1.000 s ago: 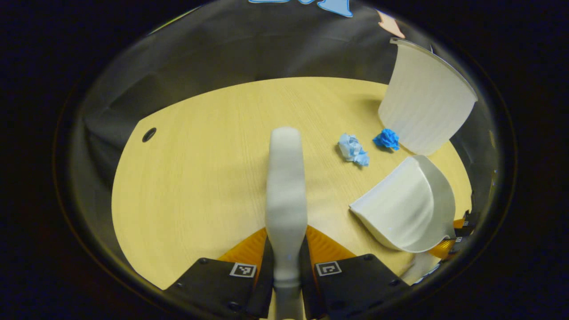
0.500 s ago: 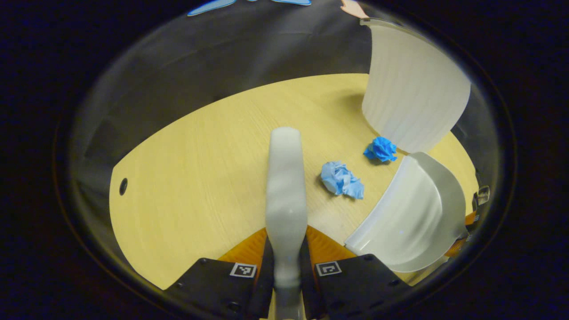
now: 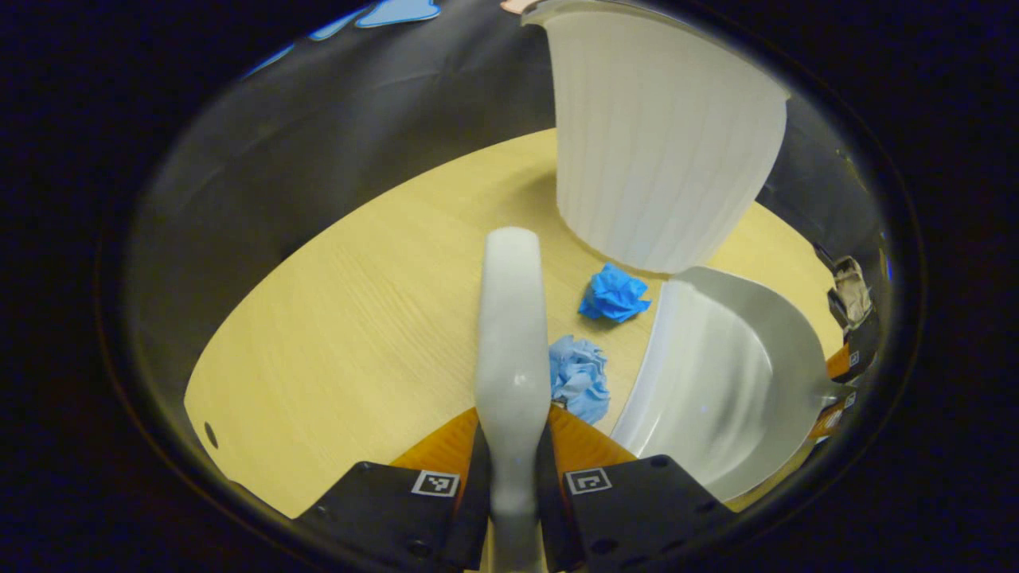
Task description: Pick up the small broom and dustpan from the desktop, sweep the trash into the dustpan with the broom, and then empty the trash into the garbage bin.
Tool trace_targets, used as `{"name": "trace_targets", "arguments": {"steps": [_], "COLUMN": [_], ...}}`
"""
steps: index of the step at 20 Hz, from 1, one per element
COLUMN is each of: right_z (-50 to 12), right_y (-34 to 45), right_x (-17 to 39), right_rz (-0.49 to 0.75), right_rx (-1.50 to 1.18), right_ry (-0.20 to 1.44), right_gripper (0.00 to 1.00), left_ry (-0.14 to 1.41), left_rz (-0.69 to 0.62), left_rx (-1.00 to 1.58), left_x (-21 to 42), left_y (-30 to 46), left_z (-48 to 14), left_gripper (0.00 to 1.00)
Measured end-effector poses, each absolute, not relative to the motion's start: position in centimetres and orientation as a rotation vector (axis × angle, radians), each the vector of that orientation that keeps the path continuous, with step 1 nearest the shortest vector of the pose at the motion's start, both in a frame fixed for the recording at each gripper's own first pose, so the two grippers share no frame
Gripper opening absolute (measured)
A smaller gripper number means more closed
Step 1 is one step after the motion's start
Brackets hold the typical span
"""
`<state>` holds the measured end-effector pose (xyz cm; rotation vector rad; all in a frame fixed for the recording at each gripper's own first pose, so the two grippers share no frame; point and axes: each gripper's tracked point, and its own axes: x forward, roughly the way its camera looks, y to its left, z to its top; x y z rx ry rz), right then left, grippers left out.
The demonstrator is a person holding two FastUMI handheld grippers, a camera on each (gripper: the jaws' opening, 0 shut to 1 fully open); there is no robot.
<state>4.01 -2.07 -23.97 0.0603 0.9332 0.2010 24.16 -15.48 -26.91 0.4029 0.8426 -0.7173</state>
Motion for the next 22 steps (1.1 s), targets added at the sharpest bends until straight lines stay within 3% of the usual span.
{"name": "trace_targets", "arguments": {"steps": [6,12,17,22], "right_z": [-23.2,-20.9,-17.2,-17.1], "right_y": [-2.3,-2.7,-3.2,-2.9], "right_x": [3.8,4.6,6.8,7.1], "right_rz": [0.212,0.221,0.225,0.212], "right_rx": [0.057,0.099,0.111,0.109], "right_ry": [0.925,0.901,0.874,0.854], "right_gripper": [0.32,0.32,0.32,0.32], "left_ry": [0.847,0.873,0.886,0.852], "left_rz": [-0.914,-0.998,-1.027,-0.948], "left_rx": [0.472,0.47,0.484,0.468], "left_x": [22.8,18.4,16.1,16.4], "left_y": [-17.6,-19.0,-18.9,-17.8], "left_z": [-23.6,-22.0,-20.8,-19.4], "left_gripper": [0.36,0.34,0.36,0.36]}}
